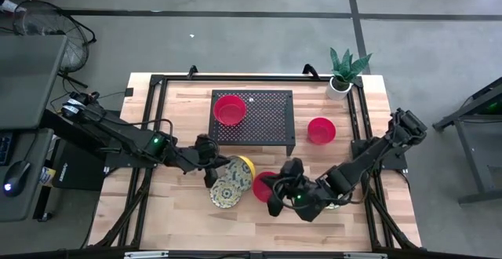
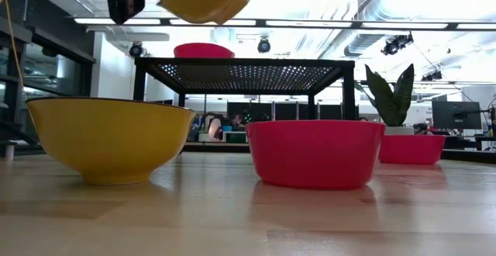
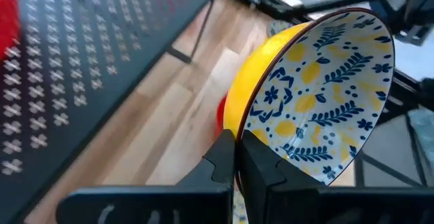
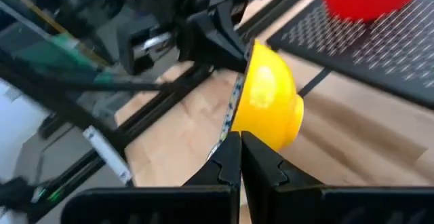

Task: Pick & Place Mini bowls
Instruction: Put the left yellow patterned bowl on the shelf

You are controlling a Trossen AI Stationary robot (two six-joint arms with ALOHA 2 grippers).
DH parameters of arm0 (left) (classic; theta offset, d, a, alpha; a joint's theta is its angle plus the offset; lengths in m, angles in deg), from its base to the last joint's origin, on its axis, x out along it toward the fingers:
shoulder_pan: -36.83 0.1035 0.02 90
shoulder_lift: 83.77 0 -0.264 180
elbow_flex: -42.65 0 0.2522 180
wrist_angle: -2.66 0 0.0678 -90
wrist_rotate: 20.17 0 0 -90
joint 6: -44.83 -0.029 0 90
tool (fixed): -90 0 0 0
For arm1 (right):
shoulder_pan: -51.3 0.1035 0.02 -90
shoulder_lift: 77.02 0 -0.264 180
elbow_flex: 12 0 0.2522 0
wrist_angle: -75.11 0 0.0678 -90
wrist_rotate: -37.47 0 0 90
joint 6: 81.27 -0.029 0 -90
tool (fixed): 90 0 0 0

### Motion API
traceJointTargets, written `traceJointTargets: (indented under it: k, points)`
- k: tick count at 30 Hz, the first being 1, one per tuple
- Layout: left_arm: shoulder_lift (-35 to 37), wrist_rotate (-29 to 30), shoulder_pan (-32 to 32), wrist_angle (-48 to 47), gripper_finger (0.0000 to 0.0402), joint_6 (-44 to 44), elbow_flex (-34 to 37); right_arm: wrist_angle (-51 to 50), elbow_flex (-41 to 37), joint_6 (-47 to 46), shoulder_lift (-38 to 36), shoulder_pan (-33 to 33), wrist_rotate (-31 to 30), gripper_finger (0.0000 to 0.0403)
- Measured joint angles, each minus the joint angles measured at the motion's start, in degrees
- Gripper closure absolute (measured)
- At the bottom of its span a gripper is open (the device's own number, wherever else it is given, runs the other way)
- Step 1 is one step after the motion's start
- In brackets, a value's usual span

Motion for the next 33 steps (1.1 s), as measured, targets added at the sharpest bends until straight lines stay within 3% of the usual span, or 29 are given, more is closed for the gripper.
traceJointTargets:
  k: [7,12,18,24,29,33]
  points:
    - [0.02,4.39,0.02,3.81,0.0401,-4.03,-0.02,-0.18,0.0,8.98,0.0,-0.36,1.88,0.0403]
    - [0.02,8.77,0.05,5.5,0.0401,-6.16,-0.04,-0.53,-0.02,9.94,-1.02,-1.73,6.09,0.0403]
    - [0.01,9.99,0.07,5.96,0.0401,-7.62,-0.04,-2.62,-0.02,10.11,-3.87,-2.84,10.77,0.0403]
    - [0.02,10.26,0.82,9.19,0.0401,-9.6,-0.04,-7.62,-0.04,7.51,-5.14,-1.92,1.32,0.0403]
    - [-2.83,8.17,3.47,8.42,0.0401,-11.68,-2.71,-8.89,-0.04,5.39,-5.44,-1.93,-1.41,0.0403]
    - [-6.26,6.07,5.07,6.0,0.0401,-14.34,-8.5,-12.04,-0.04,1.01,-5.49,0.25,-12.53,0.0403]
